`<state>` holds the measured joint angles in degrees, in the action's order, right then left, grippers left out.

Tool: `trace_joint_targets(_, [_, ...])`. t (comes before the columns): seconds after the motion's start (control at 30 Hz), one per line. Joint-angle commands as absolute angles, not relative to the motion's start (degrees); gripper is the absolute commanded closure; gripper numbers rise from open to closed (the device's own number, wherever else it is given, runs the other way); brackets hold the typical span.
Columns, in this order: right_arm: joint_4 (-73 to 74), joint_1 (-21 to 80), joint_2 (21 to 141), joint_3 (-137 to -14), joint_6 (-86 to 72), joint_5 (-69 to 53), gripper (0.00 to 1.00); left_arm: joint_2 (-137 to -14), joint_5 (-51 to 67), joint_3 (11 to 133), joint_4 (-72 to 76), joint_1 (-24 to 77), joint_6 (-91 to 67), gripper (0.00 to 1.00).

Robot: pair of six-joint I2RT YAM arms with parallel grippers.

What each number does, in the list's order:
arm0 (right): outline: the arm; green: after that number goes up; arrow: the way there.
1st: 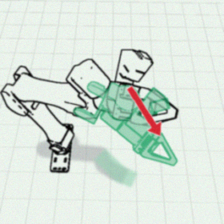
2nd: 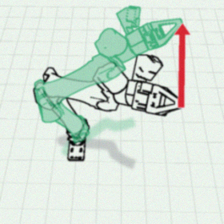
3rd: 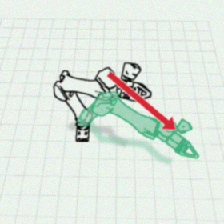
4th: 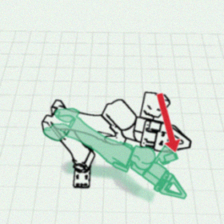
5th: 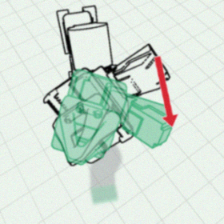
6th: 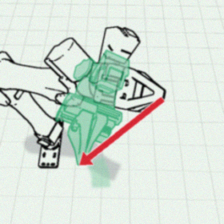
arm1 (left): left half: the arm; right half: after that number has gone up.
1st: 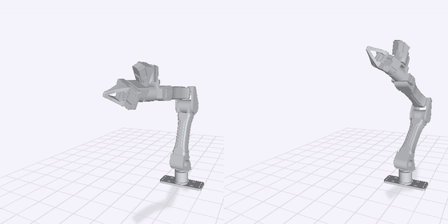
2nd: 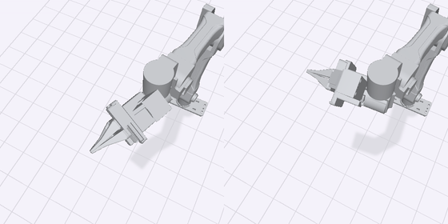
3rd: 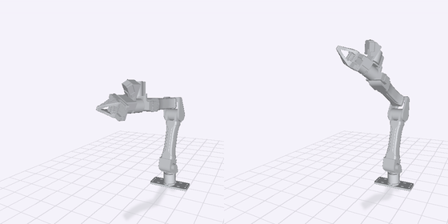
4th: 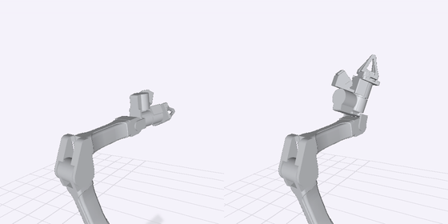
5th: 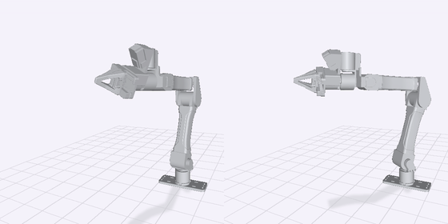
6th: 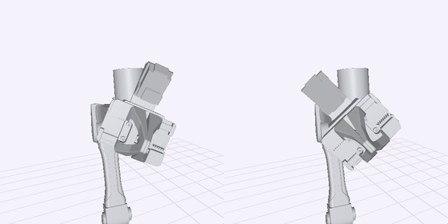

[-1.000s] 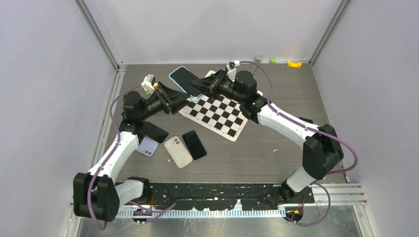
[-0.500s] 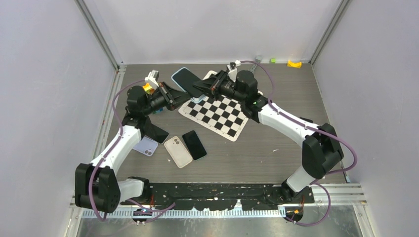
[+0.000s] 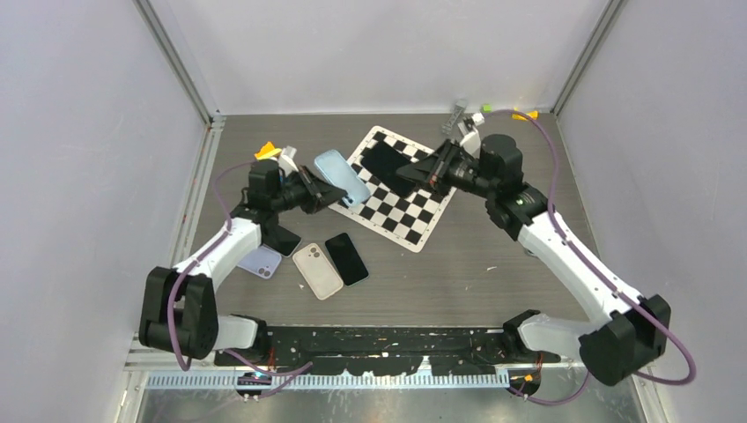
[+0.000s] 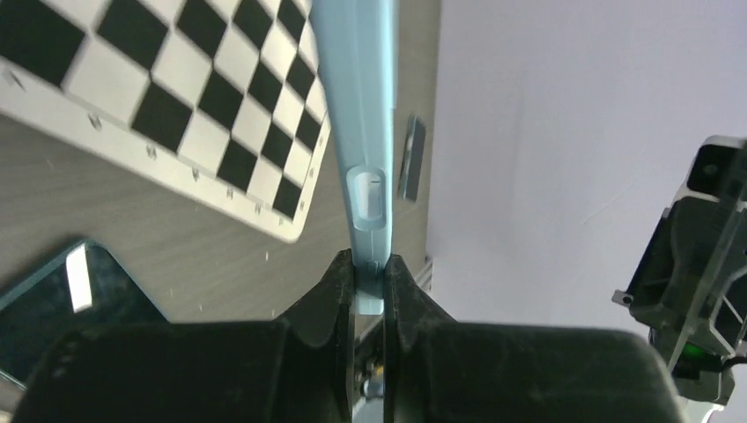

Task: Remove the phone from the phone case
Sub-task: Remove the phone case from the phone, then place the phone case at the center of the board.

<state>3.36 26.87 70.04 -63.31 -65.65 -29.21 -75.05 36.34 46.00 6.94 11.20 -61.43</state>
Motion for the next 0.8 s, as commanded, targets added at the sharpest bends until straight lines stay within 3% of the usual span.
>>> trace_joint_targets(0.0, [17.57, 23.67, 64.05, -55.95, -58.85, -23.32, 0.99, -76.19, 36.92, 42.61, 7.33, 18.45, -62.84, 1.0])
trace_joint_targets(0.5, [22.01, 18.87, 54.41, -34.47, -62.71, -18.34, 1.0, -87.55, 38.66, 39.1, 3.05, 34.59, -69.02, 1.0])
trace_joint_targets(0.77, [8.96, 18.63, 52.56, -24.07, -67.1, -21.76, 0.99, -89.81, 37.74, 31.56, 15.15, 39.36, -77.26, 1.0])
